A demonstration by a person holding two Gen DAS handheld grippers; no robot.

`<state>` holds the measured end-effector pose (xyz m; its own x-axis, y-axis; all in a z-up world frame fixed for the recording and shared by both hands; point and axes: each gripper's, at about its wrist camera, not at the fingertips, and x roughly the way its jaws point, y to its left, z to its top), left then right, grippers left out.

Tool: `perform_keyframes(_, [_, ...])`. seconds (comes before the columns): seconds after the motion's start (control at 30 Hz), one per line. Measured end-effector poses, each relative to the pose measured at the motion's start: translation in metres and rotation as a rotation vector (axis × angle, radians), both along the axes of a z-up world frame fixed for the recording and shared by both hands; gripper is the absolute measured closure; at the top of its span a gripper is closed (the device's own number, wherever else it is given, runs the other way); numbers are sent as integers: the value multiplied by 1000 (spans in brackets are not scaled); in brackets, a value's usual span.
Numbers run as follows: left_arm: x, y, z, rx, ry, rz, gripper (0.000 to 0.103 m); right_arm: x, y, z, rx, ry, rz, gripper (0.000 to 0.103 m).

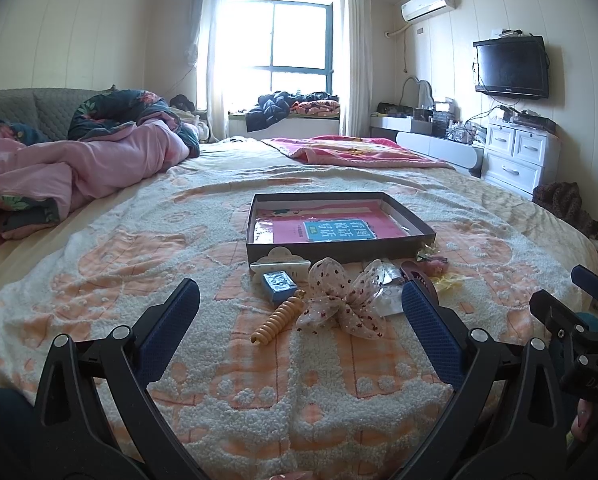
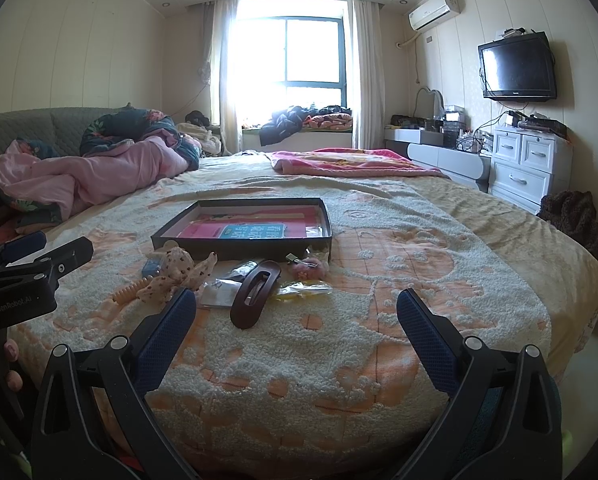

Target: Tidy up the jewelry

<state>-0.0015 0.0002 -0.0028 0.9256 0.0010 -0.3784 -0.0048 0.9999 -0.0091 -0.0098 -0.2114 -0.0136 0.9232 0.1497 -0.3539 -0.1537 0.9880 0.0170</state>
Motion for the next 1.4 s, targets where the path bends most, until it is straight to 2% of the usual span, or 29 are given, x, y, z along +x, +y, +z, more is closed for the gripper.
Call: perform_keyframes(1.4, [3,-1,2,-1,8,-3,10,5,2,-7,-13,20,5,6])
